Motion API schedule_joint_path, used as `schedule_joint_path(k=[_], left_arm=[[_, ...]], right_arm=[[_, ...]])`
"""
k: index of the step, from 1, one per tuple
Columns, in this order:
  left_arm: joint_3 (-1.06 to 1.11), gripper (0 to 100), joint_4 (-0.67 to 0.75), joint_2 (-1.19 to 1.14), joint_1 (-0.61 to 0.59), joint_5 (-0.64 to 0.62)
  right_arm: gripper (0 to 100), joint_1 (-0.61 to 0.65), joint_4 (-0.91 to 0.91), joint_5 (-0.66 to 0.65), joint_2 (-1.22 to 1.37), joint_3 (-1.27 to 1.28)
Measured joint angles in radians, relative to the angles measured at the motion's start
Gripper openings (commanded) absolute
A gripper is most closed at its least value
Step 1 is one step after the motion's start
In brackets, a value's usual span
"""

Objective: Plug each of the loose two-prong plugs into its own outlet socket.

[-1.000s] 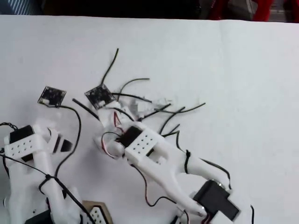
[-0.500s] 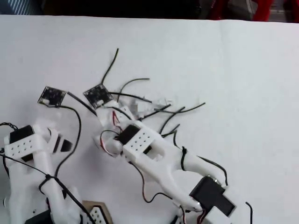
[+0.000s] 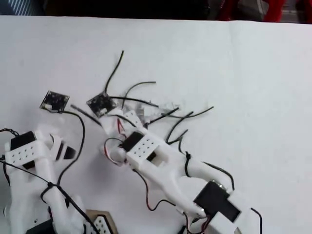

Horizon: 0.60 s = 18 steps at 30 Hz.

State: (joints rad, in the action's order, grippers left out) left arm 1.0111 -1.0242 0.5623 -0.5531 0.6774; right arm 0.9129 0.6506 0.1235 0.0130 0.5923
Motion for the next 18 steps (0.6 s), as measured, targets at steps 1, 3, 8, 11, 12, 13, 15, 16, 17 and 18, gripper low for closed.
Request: schedule_joint_path(k=[1, 3, 8, 11, 12, 13, 15, 16, 17, 18], left_arm=[[0.0, 28, 0.0, 0.0, 0.0, 0.0], [0.0, 28, 0.0, 0.0, 0.0, 0.0], [0.0, 28, 0.0, 0.0, 0.0, 0.0], [0.0, 28, 0.0, 0.0, 0.0, 0.0], [0.0, 28, 0.0, 0.0, 0.0, 0.0], [0.0, 28, 0.0, 0.0, 0.0, 0.0], [0.006, 28, 0.0, 0.0, 0.0, 0.0], [0.017, 28, 0.0, 0.0, 0.0, 0.0], [0.02, 28, 0.0, 0.0, 0.0, 0.0], [0.021, 28, 0.0, 0.0, 0.002, 0.0]], right_arm=[[1.7, 0.002, 0.0, -0.014, 0.005, -0.002], [1.7, 0.003, 0.0, -0.029, 0.029, -0.008], [1.7, 0.011, 0.003, -0.038, 0.041, -0.009], [1.7, 0.014, 0.032, -0.038, 0.017, -0.011], [1.7, 0.015, 0.043, -0.038, -0.011, -0.002], [1.7, 0.015, 0.068, -0.04, -0.043, 0.003], [1.7, 0.02, 0.107, -0.041, -0.115, 0.012], [1.7, 0.021, 0.129, -0.041, -0.161, 0.014], [1.7, 0.025, 0.15, -0.041, -0.212, 0.014], [1.7, 0.026, 0.169, -0.041, -0.262, 0.014]])
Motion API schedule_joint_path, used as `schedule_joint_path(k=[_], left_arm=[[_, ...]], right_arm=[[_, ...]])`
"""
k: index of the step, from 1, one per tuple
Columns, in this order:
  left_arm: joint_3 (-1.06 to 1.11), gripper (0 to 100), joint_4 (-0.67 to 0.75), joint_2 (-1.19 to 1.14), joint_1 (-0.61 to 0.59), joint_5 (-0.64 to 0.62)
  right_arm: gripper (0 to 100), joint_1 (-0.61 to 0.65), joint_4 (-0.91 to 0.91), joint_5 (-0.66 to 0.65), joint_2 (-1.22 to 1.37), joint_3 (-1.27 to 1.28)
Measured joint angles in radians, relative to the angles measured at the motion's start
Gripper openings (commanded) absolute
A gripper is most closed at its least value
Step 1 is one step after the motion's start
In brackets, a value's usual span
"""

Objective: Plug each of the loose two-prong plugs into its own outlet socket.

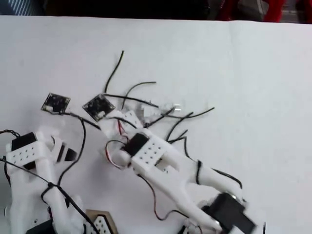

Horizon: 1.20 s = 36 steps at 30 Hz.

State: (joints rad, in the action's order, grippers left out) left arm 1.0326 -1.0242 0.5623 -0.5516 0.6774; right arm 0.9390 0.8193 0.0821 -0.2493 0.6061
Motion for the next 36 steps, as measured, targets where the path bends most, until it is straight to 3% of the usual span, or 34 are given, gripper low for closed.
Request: schedule_joint_path(k=[11, 22, 29, 36], left_arm=[[0.006, 28, 0.0, 0.002, -0.002, -0.003], [0.006, 28, 0.0, 0.002, -0.002, -0.003], [0.006, 28, 0.0, 0.002, -0.002, -0.003], [0.006, 28, 0.0, 0.002, -0.002, -0.003]], right_arm=[[1.7, -0.011, 0.196, 0.002, -0.45, -0.006], [1.7, -0.321, 0.305, -0.003, -0.542, -0.19], [2.0, -0.546, 0.152, -0.068, -0.519, -0.192], [1.9, -0.69, -0.092, -0.072, -0.264, -0.192]])
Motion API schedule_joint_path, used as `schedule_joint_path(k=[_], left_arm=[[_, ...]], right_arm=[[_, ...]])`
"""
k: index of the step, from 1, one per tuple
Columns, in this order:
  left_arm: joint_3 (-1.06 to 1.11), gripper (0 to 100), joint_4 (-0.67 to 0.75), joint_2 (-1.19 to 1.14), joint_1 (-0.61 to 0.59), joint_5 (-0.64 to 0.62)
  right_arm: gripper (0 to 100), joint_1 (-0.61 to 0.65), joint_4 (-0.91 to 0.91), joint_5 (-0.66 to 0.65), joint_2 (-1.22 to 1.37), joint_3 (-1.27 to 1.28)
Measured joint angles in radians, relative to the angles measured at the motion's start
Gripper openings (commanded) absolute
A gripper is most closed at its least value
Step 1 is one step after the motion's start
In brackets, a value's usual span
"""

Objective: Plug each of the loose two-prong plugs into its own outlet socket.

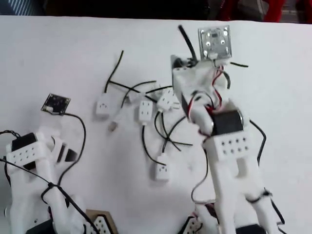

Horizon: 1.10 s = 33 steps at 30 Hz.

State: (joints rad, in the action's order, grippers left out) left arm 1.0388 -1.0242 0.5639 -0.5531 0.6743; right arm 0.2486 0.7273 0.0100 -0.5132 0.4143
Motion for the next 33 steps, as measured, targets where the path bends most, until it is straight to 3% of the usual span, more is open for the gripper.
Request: schedule_joint_path(k=[8, 12, 15, 23, 33], left_arm=[[0.0, 28, 0.0, 0.0, 0.0, 0.0], [0.0, 28, 0.0, 0.0, 0.0, 0.0], [0.0, 28, 0.0, 0.0, 0.0, 0.0], [0.002, 28, 0.0, 0.0, 0.0, 0.0], [0.037, 28, 0.002, 0.0, 0.0, 0.0]], right_arm=[[2.7, -0.034, -0.388, -0.086, 0.362, 0.002], [17.9, -0.034, -0.453, -0.109, 0.483, -0.043], [27.2, -0.034, -0.385, -0.112, 0.529, -0.115], [17.8, -0.034, -0.164, -0.112, 0.551, -0.247], [17.0, -0.017, 0.178, -0.112, 0.422, -0.256]])
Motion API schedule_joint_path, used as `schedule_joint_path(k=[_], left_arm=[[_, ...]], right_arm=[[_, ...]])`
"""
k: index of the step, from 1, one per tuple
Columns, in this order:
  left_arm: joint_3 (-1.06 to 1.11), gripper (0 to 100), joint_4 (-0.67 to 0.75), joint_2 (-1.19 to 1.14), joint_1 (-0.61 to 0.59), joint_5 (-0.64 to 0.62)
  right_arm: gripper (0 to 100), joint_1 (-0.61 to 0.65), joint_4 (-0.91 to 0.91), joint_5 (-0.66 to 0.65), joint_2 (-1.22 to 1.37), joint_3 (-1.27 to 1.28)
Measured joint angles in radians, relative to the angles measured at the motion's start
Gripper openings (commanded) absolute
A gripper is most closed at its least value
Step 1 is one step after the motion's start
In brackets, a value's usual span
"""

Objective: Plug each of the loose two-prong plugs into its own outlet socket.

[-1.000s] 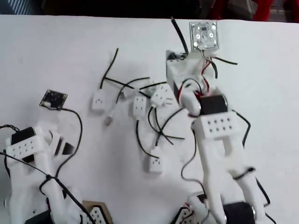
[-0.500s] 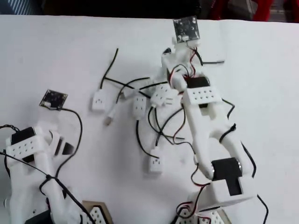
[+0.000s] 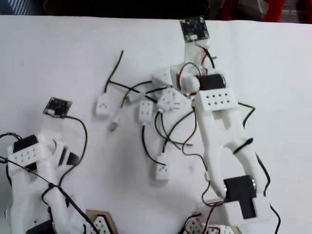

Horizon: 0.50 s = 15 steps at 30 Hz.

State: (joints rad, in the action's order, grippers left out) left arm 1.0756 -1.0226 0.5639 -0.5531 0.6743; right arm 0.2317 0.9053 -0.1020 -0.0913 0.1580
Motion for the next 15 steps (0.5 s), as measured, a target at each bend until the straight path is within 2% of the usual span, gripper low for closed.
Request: schedule_joint_path(k=[9, 15], left_arm=[[0.0, 28, 0.0, 0.0, 0.0, -0.137], [0.0, 28, 0.023, 0.0, 0.0, -0.25]], right_arm=[[17.1, 0.107, 0.276, 0.005, -0.13, 0.0], [17.2, 0.259, 0.301, 0.187, -0.083, -0.012]])
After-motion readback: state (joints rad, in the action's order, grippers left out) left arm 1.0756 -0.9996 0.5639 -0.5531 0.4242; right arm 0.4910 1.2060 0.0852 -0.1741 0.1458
